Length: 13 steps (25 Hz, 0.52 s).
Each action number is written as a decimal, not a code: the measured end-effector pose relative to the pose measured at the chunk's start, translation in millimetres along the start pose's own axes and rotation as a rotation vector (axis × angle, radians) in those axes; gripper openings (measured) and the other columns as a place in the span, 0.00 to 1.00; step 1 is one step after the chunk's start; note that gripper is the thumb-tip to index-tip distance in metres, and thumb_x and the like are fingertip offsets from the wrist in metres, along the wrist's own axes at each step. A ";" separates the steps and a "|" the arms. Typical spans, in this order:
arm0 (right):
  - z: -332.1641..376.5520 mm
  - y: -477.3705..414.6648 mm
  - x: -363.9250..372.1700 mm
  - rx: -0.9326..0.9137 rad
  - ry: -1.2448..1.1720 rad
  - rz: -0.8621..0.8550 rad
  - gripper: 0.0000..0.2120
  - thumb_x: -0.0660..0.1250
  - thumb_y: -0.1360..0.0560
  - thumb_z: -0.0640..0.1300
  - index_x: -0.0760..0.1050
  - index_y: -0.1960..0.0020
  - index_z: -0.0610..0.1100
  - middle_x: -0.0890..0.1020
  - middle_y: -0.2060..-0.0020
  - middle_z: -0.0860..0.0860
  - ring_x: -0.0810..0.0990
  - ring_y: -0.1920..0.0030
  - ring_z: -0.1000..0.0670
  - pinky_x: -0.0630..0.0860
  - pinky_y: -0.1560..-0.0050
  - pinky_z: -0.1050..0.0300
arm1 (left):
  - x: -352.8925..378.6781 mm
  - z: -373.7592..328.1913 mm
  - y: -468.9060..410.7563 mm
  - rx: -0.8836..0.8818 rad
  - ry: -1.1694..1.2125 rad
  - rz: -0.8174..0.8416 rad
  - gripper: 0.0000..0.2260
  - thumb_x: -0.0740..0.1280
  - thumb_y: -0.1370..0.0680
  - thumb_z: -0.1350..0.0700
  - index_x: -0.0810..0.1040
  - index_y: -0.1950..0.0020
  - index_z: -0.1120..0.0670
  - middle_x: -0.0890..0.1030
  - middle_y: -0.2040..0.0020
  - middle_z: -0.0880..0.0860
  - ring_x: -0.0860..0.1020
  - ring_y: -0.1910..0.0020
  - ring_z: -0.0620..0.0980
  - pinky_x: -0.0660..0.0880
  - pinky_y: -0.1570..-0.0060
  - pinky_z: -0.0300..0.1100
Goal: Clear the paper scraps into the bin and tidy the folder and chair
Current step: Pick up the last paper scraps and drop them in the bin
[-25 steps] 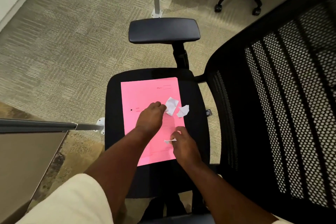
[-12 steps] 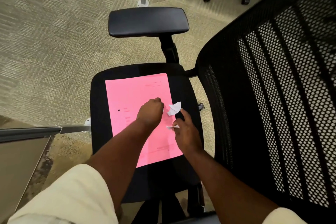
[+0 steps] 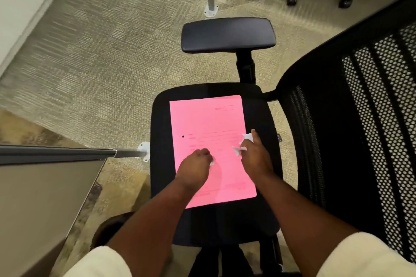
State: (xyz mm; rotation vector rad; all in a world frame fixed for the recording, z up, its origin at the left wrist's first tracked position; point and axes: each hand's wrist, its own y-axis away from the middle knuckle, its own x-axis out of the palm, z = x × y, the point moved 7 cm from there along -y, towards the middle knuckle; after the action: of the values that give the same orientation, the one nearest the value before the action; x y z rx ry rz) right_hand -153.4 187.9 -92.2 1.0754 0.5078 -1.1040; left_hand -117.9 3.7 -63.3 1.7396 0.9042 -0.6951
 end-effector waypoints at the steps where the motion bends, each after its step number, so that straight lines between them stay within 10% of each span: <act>1: 1.7 -2.9 -1.2 -0.005 0.026 -0.021 0.08 0.64 0.21 0.41 0.76 0.42 0.46 0.70 0.26 0.46 0.78 0.39 0.43 0.79 0.46 0.48 | 1.3 5.6 3.7 -0.014 0.004 -0.006 0.17 0.62 0.21 0.65 0.80 0.36 0.54 0.79 0.39 0.51 0.79 0.45 0.53 0.79 0.45 0.50; 4: 4.5 -8.0 -7.1 0.007 0.075 -0.085 0.05 0.62 0.21 0.45 0.75 0.49 0.51 0.79 0.49 0.51 0.80 0.54 0.45 0.75 0.60 0.52 | 1.2 15.1 8.0 -0.060 0.046 -0.049 0.17 0.65 0.22 0.65 0.80 0.35 0.53 0.80 0.39 0.50 0.80 0.46 0.52 0.80 0.45 0.50; 13: 32.4 27.4 -16.3 -0.078 0.012 -0.081 0.11 0.64 0.22 0.37 0.76 0.40 0.44 0.78 0.47 0.46 0.79 0.50 0.44 0.77 0.55 0.53 | -20.8 9.1 26.0 -0.079 0.099 -0.133 0.16 0.64 0.21 0.64 0.81 0.36 0.53 0.80 0.39 0.50 0.78 0.42 0.51 0.79 0.44 0.48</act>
State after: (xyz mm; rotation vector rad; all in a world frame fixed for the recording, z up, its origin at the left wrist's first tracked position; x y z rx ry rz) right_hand -140.7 168.2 -53.2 1.0005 0.6040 -1.1402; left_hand -108.1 -15.4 -36.4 1.6668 1.1088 -0.6547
